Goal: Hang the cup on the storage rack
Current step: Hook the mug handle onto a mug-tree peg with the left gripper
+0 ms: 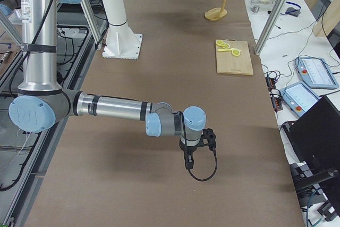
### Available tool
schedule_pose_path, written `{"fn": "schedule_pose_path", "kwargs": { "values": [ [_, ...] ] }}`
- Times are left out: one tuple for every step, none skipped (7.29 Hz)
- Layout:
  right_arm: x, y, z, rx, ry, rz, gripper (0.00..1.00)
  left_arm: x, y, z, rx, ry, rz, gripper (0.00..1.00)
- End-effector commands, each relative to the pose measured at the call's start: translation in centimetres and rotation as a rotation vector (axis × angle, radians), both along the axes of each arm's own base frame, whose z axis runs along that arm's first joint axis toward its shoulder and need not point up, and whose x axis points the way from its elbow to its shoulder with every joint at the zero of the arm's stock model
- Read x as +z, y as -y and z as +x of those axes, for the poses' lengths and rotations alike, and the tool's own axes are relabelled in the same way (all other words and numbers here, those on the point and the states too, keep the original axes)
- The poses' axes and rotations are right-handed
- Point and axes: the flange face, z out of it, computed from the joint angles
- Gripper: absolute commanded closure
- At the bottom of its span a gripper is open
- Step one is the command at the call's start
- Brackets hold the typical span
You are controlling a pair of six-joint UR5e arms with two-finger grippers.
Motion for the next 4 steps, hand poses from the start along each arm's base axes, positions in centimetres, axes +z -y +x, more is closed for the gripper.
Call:
{"fn": "schedule_pose_path", "kwargs": {
  "values": [
    [0.03,-0.03,0.01,0.000,0.000,-0.001,0.00,0.05,-0.05,0.21,-0.002,-0.009,-0.011,1.00],
    [0.03,-0.03,0.01,0.000,0.000,-0.001,0.00,0.25,-0.17,0.25,0.003,-0.019,-0.026,1.00],
    [0.10,-0.05,0.01,0.000,0.000,-0.002,0.00,0.36,-0.17,0.16,0.003,-0.017,-0.028,1.00],
    [0.10,-0.05,0.01,0.000,0.000,-0.002,0.00,0.46,-0.21,0.13,0.003,-0.016,-0.030,1.00]
  ]
}}
